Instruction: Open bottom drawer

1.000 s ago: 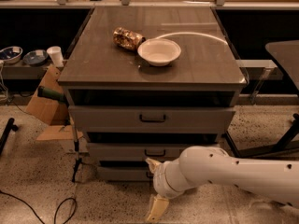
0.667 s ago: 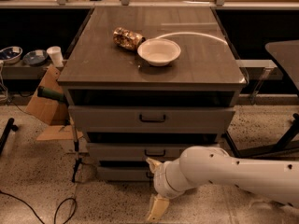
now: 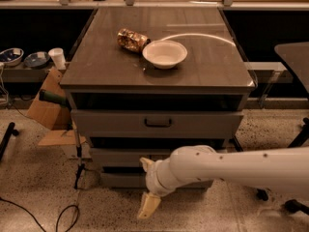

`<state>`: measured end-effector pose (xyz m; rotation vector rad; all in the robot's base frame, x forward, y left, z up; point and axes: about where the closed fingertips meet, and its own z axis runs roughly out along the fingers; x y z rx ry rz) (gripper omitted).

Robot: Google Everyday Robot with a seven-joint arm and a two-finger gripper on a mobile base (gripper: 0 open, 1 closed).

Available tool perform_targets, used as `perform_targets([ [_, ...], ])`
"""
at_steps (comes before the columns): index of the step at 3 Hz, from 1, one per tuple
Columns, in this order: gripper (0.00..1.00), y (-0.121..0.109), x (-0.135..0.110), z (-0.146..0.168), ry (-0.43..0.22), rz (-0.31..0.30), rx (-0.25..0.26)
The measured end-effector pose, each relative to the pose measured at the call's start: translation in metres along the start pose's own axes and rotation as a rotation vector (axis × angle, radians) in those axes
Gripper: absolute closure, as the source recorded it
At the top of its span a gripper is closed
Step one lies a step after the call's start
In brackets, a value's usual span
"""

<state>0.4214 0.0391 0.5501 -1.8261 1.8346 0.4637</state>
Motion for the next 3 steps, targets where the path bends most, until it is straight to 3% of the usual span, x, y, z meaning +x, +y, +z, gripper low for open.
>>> perform_targets([
  [1, 0.0, -0.031, 0.0, 0.063, -0.016, 0.041, -0.045],
  [2, 0.0, -0.041, 0.001, 0.11, -0.041, 0.055, -0.099],
  [3, 0.0, -0.035, 0.009, 0.141, -0.048, 0.082, -0.151],
])
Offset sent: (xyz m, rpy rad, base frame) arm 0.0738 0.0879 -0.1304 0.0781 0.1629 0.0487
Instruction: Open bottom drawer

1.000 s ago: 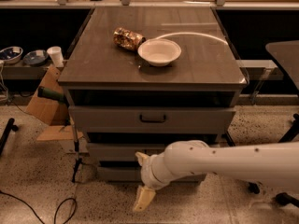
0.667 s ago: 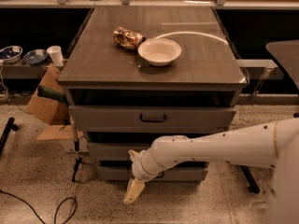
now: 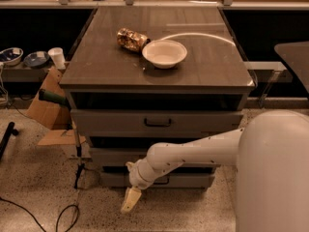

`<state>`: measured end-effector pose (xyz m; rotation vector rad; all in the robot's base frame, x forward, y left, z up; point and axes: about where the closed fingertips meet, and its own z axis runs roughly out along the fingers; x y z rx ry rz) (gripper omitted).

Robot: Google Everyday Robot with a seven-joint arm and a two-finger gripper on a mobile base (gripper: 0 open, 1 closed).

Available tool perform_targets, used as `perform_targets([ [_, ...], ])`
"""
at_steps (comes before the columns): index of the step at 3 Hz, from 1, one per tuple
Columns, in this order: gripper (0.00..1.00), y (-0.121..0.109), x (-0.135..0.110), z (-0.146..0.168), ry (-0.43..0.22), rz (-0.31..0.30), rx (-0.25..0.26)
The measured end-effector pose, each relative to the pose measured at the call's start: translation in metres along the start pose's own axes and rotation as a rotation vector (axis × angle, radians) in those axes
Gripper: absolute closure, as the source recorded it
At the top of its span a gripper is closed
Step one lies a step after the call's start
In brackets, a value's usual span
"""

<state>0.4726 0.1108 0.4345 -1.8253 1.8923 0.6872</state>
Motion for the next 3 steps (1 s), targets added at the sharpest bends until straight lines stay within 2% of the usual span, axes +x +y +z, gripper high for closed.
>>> perform_targets([
  [2, 0.0, -0.018, 0.024, 0.084, -0.004, 0.109, -0.089],
  [3, 0.0, -0.009, 0.036, 0.117, -0.005, 0.154, -0.128],
])
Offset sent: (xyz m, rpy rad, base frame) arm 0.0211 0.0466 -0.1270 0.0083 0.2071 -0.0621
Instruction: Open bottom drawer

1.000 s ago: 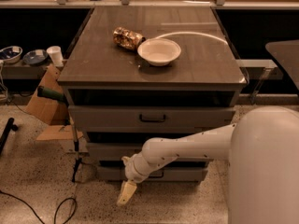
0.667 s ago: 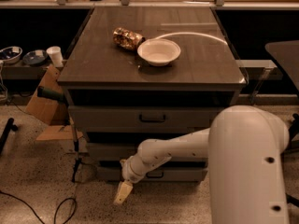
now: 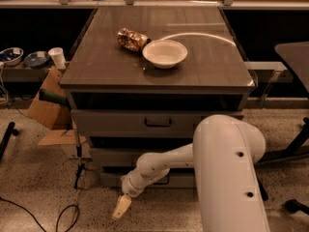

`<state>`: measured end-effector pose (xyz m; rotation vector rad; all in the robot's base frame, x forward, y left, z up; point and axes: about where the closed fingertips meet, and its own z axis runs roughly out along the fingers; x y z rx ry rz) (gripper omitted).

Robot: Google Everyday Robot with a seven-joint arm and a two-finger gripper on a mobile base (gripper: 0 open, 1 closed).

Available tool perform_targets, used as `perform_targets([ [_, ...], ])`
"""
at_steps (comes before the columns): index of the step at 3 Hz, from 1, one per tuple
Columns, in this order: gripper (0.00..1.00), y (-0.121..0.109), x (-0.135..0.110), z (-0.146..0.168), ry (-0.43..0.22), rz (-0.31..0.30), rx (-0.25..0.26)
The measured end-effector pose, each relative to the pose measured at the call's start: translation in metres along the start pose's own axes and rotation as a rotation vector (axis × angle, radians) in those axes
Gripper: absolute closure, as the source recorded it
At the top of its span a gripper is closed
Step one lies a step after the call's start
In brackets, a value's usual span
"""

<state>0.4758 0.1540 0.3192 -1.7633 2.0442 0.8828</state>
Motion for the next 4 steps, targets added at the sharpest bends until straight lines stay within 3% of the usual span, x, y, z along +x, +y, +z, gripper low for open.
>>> perform_targets([
  [2, 0.0, 0.02, 0.031, 0.044, -0.017, 0.126, -0.009],
  [3, 0.0, 0.017, 0.044, 0.055, -0.021, 0.199, 0.037],
  [4, 0.0, 0.004, 0.053, 0.058, -0.06, 0.285, 0.132],
])
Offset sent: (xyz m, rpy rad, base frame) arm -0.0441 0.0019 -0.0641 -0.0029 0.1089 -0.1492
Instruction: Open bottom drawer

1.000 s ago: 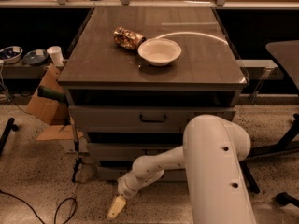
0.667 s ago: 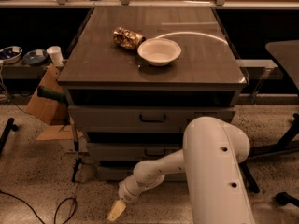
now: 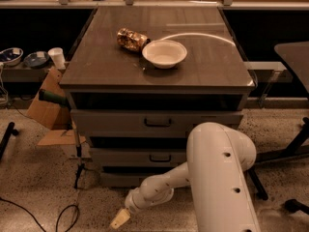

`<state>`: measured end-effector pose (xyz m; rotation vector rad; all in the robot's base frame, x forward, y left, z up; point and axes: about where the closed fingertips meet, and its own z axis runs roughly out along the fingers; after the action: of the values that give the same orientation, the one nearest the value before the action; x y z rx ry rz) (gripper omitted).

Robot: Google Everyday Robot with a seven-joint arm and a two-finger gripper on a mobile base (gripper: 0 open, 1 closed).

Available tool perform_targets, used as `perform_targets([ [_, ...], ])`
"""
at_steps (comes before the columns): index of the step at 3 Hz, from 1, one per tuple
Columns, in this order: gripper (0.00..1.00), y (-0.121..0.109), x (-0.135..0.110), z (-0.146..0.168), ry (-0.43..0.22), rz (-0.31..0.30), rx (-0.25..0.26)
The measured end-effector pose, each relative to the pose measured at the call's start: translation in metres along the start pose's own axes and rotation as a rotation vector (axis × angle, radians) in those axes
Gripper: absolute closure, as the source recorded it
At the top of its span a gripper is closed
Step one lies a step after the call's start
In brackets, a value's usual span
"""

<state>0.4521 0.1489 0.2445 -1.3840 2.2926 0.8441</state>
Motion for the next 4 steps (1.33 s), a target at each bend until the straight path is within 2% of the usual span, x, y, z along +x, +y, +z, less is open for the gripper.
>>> perform_targets([
  [1, 0.0, -0.018, 0.002, -0.003, -0.058, 0.079, 0.11],
  [2, 0.0, -0.033, 0.003, -0.008, -0.144, 0.143, 0.216],
  [4, 0.0, -0.067, -0.005, -0.03, -0.366, 0.252, 0.42],
])
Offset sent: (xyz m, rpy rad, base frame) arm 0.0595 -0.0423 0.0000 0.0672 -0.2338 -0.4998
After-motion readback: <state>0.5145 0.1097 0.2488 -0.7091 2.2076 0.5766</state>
